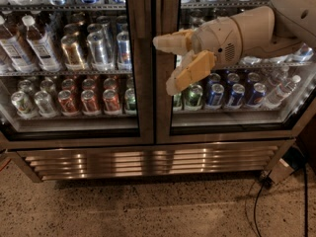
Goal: Open left fridge door
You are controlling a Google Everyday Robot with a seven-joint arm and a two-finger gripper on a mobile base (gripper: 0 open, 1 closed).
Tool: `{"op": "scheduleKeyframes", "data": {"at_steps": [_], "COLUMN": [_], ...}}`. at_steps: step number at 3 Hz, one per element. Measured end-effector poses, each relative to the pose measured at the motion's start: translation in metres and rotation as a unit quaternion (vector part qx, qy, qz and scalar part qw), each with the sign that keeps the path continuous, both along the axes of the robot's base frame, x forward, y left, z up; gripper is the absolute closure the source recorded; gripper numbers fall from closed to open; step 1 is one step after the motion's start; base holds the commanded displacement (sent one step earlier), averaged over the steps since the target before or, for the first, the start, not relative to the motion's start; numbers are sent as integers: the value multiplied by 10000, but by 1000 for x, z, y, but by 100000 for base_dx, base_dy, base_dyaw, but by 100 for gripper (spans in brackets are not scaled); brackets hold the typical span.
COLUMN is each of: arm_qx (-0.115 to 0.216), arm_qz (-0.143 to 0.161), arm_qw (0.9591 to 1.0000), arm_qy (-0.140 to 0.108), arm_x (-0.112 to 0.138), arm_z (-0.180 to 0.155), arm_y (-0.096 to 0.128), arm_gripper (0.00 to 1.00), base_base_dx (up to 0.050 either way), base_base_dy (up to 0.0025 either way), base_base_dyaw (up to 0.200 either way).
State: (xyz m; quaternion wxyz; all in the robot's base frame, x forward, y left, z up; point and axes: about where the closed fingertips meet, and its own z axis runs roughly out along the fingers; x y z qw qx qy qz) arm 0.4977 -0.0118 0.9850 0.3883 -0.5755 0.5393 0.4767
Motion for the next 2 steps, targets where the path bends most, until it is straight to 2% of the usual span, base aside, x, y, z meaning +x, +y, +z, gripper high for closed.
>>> {"op": "scheduleKeyframes", "data": {"at_steps": [1, 2], "arm_qx": [0, 580], "arm_qz": [0, 247], "arm_qw": [10000, 9976], "arm_qy": [0, 289], "arm_x": [0, 1], "arm_z": [0, -2], "arm_y": [0, 5], "arm_gripper": [0, 0], "base_base_dx": [0, 0], "base_base_dy": [0, 0], "base_base_dyaw": [0, 0]}}
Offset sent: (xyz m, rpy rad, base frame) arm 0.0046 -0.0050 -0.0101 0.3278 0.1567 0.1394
